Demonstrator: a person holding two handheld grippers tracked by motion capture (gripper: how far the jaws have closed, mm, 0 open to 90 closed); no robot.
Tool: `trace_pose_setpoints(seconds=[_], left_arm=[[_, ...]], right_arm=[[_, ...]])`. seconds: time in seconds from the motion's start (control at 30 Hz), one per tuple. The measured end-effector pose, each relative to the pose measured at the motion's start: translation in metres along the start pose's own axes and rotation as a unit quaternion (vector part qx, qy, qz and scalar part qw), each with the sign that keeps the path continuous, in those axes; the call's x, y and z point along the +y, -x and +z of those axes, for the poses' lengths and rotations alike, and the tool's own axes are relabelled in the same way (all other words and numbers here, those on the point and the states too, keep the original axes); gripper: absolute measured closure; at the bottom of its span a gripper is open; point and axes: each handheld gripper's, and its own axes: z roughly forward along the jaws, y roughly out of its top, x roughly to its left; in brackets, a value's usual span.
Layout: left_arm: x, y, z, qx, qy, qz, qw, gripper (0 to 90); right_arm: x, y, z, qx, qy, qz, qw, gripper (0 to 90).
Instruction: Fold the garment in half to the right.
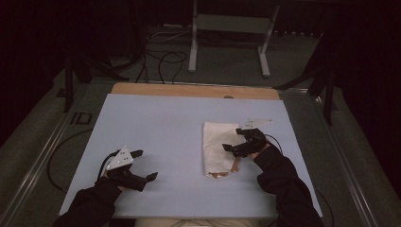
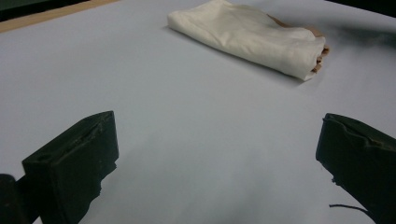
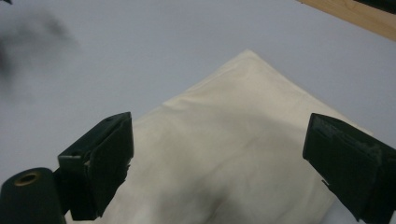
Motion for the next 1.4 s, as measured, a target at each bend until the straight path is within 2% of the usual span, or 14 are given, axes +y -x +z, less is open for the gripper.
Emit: trace_pose_setpoints(seconds=[0.47, 0.8, 1.07, 1.17, 1.33, 1.4], left_arm=[[-0.008, -0.004, -0.010, 0.006, 0.002, -0.009, 0.9999, 0.5], [-0.015, -0.007, -0.012, 0.013, -0.001, -0.012, 0.9998, 0.5], [-0.017, -0.007, -0.012, 0.015, -0.002, -0.013, 0.9998, 0.6], [-0.018, -0.007, -0.012, 0.015, -0.003, -0.013, 0.9998, 0.5], [-0.018, -0.008, -0.012, 0.015, 0.000, -0.015, 0.9998, 0.6], [-0.018, -0.008, -0.014, 0.017, 0.001, -0.015, 0.9997, 0.5]], right_arm=[[-0.034, -0.018, -0.026, 0.016, 0.008, -0.010, 0.9998, 8.8], [-0.062, -0.024, -0.040, 0.017, 0.009, 0.003, 0.9998, 8.8], [-0.081, -0.030, -0.044, -0.009, -0.003, -0.003, 0.9999, 8.8], [-0.087, -0.032, -0.046, -0.014, -0.005, 0.002, 0.9999, 8.8], [-0.092, -0.032, -0.049, -0.021, -0.005, 0.008, 0.9997, 8.8], [-0.095, -0.032, -0.051, -0.030, -0.009, 0.003, 0.9995, 8.8]])
